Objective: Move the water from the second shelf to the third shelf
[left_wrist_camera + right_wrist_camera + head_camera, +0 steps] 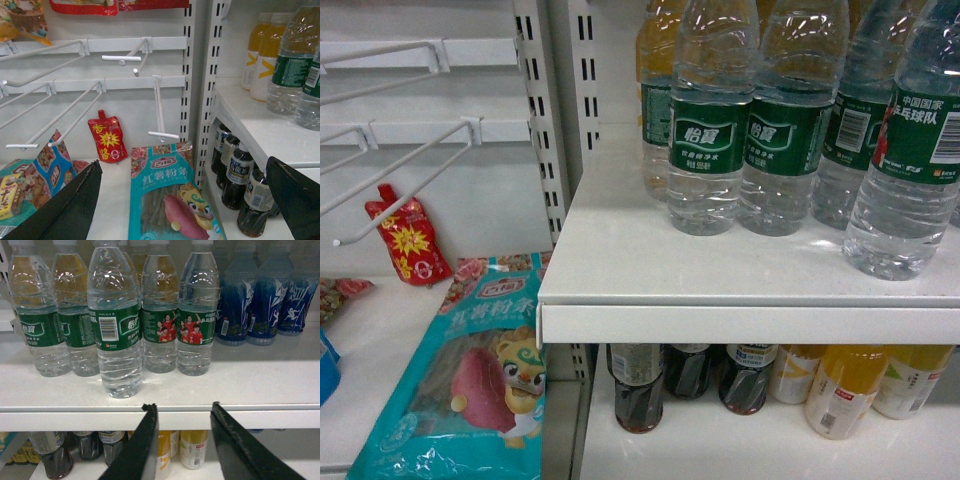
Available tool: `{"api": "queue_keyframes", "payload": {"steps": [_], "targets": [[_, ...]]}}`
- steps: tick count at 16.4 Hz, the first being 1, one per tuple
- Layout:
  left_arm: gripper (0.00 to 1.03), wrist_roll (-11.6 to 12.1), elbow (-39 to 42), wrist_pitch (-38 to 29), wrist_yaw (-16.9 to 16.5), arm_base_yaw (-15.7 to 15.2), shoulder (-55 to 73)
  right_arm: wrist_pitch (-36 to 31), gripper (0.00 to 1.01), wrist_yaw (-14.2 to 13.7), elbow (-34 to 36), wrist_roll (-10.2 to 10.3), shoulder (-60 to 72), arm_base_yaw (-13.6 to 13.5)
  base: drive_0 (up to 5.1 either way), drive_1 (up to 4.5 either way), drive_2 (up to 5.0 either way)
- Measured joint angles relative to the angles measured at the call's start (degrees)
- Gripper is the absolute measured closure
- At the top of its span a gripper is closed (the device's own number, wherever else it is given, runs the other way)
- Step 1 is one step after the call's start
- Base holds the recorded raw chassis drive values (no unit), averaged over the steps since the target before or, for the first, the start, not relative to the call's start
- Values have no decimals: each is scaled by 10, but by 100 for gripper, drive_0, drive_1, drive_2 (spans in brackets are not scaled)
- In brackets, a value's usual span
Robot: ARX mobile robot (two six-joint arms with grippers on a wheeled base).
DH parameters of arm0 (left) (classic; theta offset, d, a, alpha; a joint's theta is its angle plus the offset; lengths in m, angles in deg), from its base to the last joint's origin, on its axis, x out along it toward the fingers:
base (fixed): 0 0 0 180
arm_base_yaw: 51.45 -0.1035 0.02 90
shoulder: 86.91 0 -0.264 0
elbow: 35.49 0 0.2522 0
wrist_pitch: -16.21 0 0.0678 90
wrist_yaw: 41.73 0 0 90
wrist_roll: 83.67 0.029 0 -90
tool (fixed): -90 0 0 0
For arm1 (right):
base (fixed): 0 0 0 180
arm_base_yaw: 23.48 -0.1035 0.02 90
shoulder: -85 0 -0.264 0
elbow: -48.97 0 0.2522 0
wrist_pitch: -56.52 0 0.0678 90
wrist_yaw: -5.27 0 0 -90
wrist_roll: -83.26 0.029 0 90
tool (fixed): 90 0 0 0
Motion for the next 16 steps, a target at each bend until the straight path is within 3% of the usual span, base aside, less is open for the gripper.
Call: {"api": "queue_keyframes", "payload": {"steps": [7,16], "targets": [[5,0,0,0,0,0,0,0,2,0,0,0,0,0,0,0,0],[5,0,0,0,0,0,0,0,3,0,0,0,0,0,0,0,0]]}}
